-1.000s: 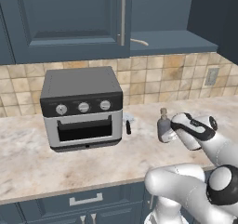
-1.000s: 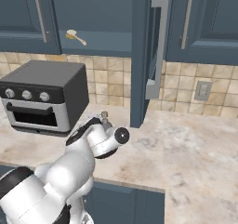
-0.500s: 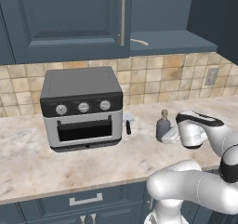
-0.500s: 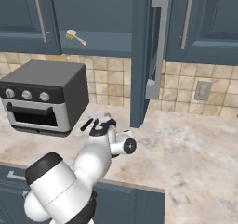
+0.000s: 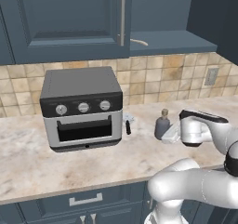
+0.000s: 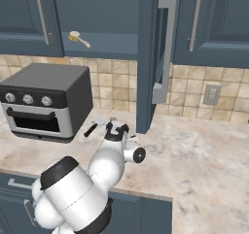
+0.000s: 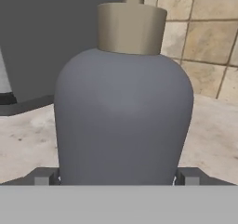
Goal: Pick the dish brush and soap dispenser from the cabinet and place them on the counter.
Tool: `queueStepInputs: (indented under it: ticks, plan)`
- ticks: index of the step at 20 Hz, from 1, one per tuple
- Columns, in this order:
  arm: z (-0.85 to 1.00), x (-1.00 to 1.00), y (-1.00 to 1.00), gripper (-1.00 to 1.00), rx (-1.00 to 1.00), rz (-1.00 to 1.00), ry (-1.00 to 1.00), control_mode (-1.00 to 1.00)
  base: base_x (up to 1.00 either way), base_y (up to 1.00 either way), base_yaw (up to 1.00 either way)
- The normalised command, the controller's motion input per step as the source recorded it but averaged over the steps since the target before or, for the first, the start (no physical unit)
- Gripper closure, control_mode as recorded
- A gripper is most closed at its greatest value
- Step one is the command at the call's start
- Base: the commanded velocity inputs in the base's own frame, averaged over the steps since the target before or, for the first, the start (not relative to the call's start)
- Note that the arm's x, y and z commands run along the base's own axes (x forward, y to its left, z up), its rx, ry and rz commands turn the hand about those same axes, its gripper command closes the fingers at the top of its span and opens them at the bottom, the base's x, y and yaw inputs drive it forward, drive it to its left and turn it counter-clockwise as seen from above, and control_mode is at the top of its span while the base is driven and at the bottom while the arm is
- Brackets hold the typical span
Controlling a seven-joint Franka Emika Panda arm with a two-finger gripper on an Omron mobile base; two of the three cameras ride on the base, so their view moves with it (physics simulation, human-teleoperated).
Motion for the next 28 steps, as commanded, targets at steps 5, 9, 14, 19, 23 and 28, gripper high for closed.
queueStepInputs:
  ticks: [5, 9, 14, 19, 23, 28]
  plan:
    - [0.06, -0.05, 0.18, -1.00, -0.04, 0.02, 0.02, -1.00, 0.00, 0.00, 0.00]
    - [0.12, -0.18, 0.01, -1.00, -0.06, 0.00, 0.04, -1.00, 0.00, 0.00, 0.00]
    - [0.13, -0.14, -0.01, -1.00, -0.03, 0.00, 0.04, -1.00, 0.00, 0.00, 0.00]
    - [0.09, -0.06, -0.01, -1.00, -0.04, 0.00, 0.01, -1.00, 0.00, 0.00, 0.00]
    - [0.01, -0.01, -0.03, -1.00, -0.03, -0.01, 0.00, -1.00, 0.00, 0.00, 0.00]
    - [0.00, -0.05, -0.09, -1.00, -0.01, -0.03, 0.03, -1.00, 0.00, 0.00, 0.00]
